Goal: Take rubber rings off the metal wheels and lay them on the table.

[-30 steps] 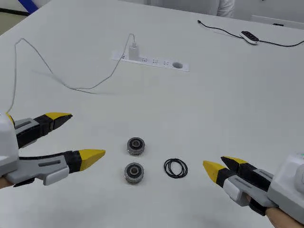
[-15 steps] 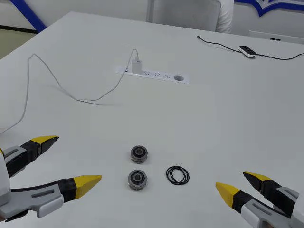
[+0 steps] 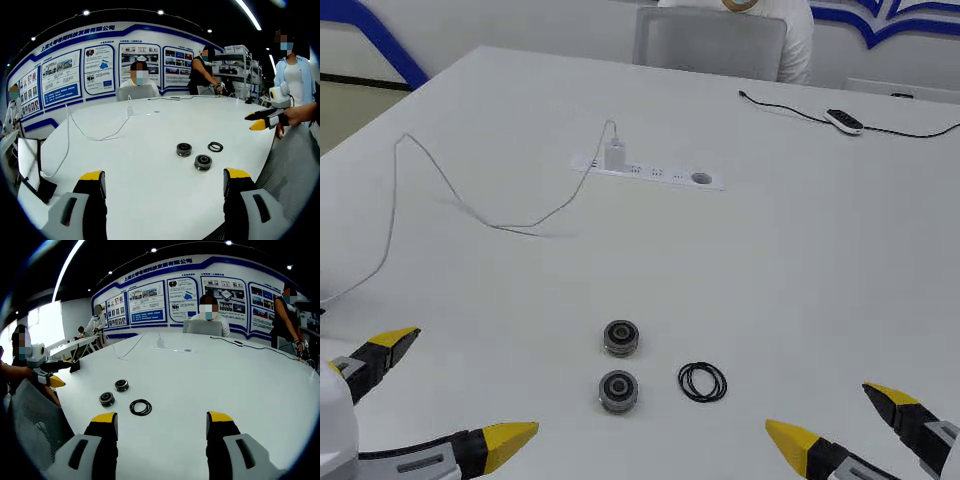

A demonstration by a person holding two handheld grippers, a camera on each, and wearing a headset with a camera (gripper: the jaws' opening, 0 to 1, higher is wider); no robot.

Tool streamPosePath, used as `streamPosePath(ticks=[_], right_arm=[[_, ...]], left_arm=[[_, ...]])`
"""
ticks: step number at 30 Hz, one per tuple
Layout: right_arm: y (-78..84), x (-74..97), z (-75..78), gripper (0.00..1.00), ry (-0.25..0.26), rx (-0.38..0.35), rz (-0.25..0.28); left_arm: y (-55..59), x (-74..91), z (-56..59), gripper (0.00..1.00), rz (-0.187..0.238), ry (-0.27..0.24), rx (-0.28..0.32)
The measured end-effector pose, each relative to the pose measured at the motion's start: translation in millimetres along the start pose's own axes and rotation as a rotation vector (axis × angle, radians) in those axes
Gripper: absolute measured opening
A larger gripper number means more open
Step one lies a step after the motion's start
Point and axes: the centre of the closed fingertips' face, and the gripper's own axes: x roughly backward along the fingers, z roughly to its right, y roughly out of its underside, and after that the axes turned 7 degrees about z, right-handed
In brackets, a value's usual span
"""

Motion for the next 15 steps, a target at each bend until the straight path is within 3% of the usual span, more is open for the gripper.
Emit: streamPosePath(ticks=[15], right_arm=[[0.3, -14.3, -3.1, 0.78, -0.004, -0.008, -0.007]], left_arm=[[-9.8, -8.4, -5.9, 1.0, 0.013, -0.005, -0.027]])
